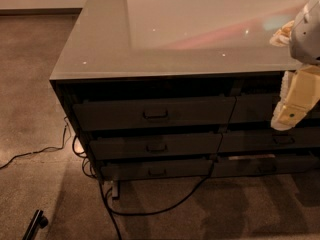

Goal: Open top drawer

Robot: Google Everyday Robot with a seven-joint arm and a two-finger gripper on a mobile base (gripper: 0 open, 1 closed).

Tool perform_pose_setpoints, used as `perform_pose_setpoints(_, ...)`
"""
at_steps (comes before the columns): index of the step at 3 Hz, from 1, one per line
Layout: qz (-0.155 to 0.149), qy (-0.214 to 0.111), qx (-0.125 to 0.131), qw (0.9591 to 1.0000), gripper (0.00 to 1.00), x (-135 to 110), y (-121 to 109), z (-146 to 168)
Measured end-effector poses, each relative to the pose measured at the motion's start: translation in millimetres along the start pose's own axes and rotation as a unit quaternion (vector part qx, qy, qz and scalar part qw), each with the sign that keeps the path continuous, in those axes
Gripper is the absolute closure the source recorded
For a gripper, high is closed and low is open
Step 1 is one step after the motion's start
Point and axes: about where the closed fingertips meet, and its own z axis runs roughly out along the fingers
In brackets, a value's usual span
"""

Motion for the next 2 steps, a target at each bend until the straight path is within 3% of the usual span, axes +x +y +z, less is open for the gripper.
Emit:
perform_pose_setpoints(1,-0.005,0.0,0.004,1.0,0.0,-6.3,-0.2,3.0)
perform_pose_setpoints(2,-0.026,-0.021,-0.016,0.9993,0.0,-19.6,-1.0,30.6)
